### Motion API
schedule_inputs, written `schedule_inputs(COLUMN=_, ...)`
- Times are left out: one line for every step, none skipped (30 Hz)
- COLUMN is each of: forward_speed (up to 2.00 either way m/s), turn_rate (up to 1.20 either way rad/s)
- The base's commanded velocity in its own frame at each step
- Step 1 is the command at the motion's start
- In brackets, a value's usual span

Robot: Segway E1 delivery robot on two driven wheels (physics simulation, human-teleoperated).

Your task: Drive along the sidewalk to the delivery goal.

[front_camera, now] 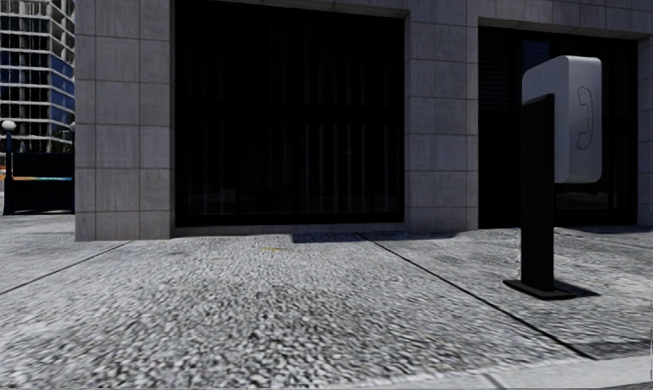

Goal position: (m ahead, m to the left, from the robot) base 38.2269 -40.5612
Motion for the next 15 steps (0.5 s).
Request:
schedule_inputs(forward_speed=2.00, turn_rate=0.00)
schedule_inputs(forward_speed=2.00, turn_rate=0.00)
schedule_inputs(forward_speed=2.00, turn_rate=0.00)
schedule_inputs(forward_speed=2.00, turn_rate=0.00)
schedule_inputs(forward_speed=1.95, turn_rate=0.00)
schedule_inputs(forward_speed=1.79, turn_rate=0.00)
schedule_inputs(forward_speed=1.79, turn_rate=0.00)
schedule_inputs(forward_speed=1.62, turn_rate=0.00)
schedule_inputs(forward_speed=1.43, turn_rate=0.00)
schedule_inputs(forward_speed=1.34, turn_rate=0.00)
schedule_inputs(forward_speed=1.31, turn_rate=0.00)
schedule_inputs(forward_speed=1.31, turn_rate=0.00)
schedule_inputs(forward_speed=1.28, turn_rate=0.00)
schedule_inputs(forward_speed=1.27, turn_rate=0.00)
schedule_inputs(forward_speed=1.26, turn_rate=0.00)
